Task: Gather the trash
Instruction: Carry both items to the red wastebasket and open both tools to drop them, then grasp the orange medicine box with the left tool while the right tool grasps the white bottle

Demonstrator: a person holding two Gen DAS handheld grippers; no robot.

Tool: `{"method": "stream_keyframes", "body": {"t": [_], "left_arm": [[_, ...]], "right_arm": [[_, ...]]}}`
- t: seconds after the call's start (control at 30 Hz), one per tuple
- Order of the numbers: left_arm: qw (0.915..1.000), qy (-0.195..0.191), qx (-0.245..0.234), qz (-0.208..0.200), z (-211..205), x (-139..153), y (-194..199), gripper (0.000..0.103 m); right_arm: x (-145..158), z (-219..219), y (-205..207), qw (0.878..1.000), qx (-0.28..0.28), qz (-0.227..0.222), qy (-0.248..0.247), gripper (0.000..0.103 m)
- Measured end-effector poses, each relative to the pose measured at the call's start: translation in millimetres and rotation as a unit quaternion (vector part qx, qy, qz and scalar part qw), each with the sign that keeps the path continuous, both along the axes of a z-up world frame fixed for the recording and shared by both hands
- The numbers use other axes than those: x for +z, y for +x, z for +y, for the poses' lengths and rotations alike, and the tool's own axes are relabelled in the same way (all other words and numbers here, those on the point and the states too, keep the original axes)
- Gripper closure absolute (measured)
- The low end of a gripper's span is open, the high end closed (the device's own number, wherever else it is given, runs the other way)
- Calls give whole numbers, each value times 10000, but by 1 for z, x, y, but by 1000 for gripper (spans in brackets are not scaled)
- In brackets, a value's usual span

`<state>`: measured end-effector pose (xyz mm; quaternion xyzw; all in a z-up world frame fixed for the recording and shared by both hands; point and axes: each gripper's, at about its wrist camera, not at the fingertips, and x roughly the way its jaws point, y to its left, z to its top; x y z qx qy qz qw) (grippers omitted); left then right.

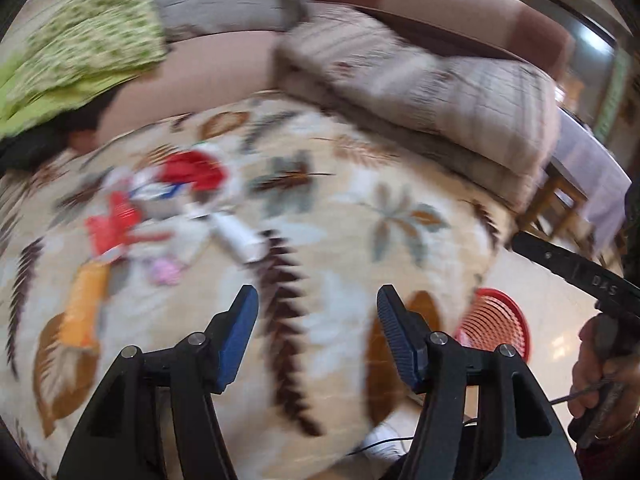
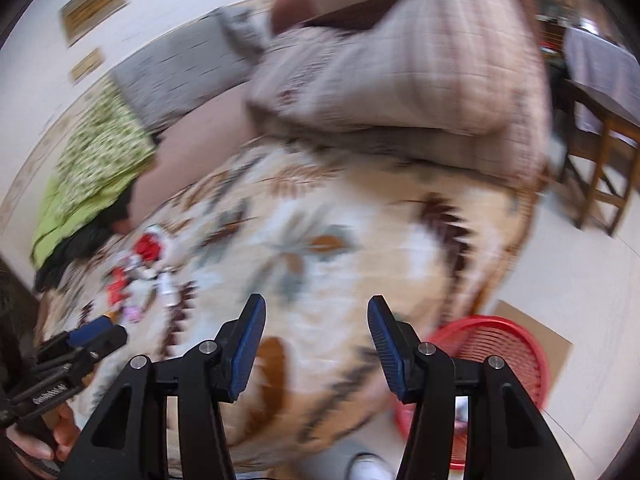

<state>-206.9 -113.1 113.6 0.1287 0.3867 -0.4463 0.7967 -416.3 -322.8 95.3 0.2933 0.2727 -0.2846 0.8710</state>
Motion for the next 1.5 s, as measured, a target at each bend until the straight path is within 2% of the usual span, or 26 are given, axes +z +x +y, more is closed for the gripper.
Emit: {"method": "stream_keyframes", "body": {"t": [0.13,0.2,0.3,0.4,0.5,0.57,0.67,0.73,0.8,0.87,0.93,1.03,1.1,1.2,1.23,1.27,1.37,1.5], "left_arm": [[9977,42,644,-193,41,4,34,40],[9938,64,1060,-337,61,7,55,32],[9849,167,1696,-313,90,-1,94,31],[9752,366,2183,60,111,-22,135,31],[9678,461,2417,529,124,-45,164,31],[9666,437,2414,740,125,-56,176,31],[9655,665,2401,754,117,-71,180,30],[9666,858,2331,627,110,-82,181,30],[9690,844,2205,723,106,-88,183,31],[9666,1080,2250,592,101,-94,182,41],[9651,1359,2229,217,94,-96,179,63],[9658,1281,2245,202,98,-95,180,77],[9660,1227,2265,209,101,-95,179,77],[9669,1049,2310,275,104,-91,177,78],[9680,950,2304,310,104,-89,177,78],[9693,797,2303,335,105,-85,175,78],[9731,468,2248,175,103,-69,163,78],[9788,182,2029,-217,88,-49,134,78]], "right_arm": [[9,22,55,9982,603,34,-9,45],[12,30,75,9968,793,68,10,44],[16,42,114,9928,1187,165,91,40],[17,53,150,9878,1524,224,234,39],[8,59,194,9826,1760,377,464,38],[-1,61,217,9821,1736,423,601,38],[-19,59,240,9830,1584,394,840,38],[-27,58,243,9839,1556,315,826,38],[-36,57,249,9827,1661,390,727,38],[-43,54,256,9819,1713,498,631,38],[-51,52,264,9812,1782,577,467,38],[-64,53,283,9768,1965,746,412,38],[-70,53,293,9750,2028,816,394,40],[-80,56,304,9705,2190,904,457,53],[-84,59,308,9681,2271,956,463,64],[-87,62,310,9665,2324,997,435,67],[-80,76,307,9645,2380,1140,45,70],[-64,83,282,9665,2325,1089,-62,70]]}}
